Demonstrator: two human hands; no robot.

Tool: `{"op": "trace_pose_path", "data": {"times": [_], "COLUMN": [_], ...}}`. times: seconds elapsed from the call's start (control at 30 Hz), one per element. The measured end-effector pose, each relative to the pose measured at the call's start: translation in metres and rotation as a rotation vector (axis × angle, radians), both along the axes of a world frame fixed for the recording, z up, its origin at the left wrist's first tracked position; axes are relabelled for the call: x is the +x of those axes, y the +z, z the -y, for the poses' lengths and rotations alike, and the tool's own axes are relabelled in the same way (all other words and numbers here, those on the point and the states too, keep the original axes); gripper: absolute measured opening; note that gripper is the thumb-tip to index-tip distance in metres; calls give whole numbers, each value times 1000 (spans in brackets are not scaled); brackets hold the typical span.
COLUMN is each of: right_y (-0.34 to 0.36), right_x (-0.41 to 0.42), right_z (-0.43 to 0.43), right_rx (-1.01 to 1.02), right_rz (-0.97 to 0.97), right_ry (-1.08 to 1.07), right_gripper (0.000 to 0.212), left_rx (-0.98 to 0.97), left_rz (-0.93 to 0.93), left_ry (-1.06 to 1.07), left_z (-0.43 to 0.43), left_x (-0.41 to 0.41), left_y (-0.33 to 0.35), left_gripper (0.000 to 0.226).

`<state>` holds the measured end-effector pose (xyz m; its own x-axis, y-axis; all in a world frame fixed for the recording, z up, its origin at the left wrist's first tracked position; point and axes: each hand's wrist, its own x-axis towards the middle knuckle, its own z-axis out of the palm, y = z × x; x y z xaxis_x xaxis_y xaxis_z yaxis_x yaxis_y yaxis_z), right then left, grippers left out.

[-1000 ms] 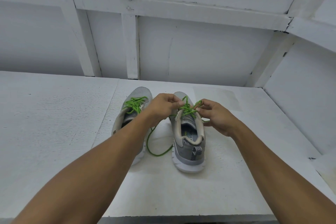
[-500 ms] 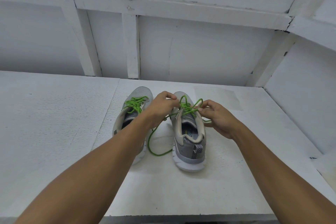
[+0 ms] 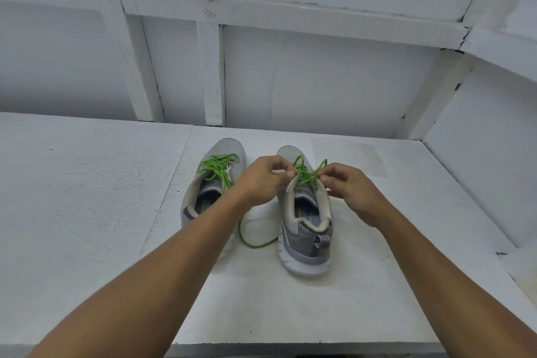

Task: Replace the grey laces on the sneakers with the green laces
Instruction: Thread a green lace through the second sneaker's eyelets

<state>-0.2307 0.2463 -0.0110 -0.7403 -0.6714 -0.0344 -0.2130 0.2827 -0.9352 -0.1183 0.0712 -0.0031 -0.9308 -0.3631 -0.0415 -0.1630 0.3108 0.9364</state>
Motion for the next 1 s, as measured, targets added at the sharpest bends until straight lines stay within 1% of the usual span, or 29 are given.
{"op": "trace_pose_path", "data": {"times": [0.13,0.27,0.33,0.47,0.6,0.67,0.73,0.77,0.87,0.93,1.0], "right_y": [5,12,14,15,17,17,17,16,14,12,11], "right_x": [3,6,8,12,13,10,7,6,3,2,2], "right_z": [6,8,7,7,7,5,2,0,-2,-2,-3], "right_rx": [82,129,143,134,156,149,143,138,122,115,128], "right_rz": [-65,-254,-313,-323,-298,-254,-196,-171,-144,-150,-165], "right_ry": [-6,-58,-58,-40,-35,-10,12,24,55,60,64], "right_gripper": [13,11,11,13,12,12,16,18,17,13,11], "left_rx": [-47,-183,-236,-254,-163,-151,-199,-227,-244,-223,-183], "left_rz": [-4,-42,-42,-41,-64,-32,30,63,109,87,48], "left_ry": [0,27,38,37,41,33,49,62,58,40,32], "left_z": [-4,-5,-4,-4,-4,-2,1,1,1,0,0], "left_x": [-2,-5,-5,-5,-4,-2,1,2,3,3,3], "left_y": [11,21,23,26,28,25,18,15,7,5,7], "left_gripper": [11,9,9,9,12,19,27,27,18,16,8]}}
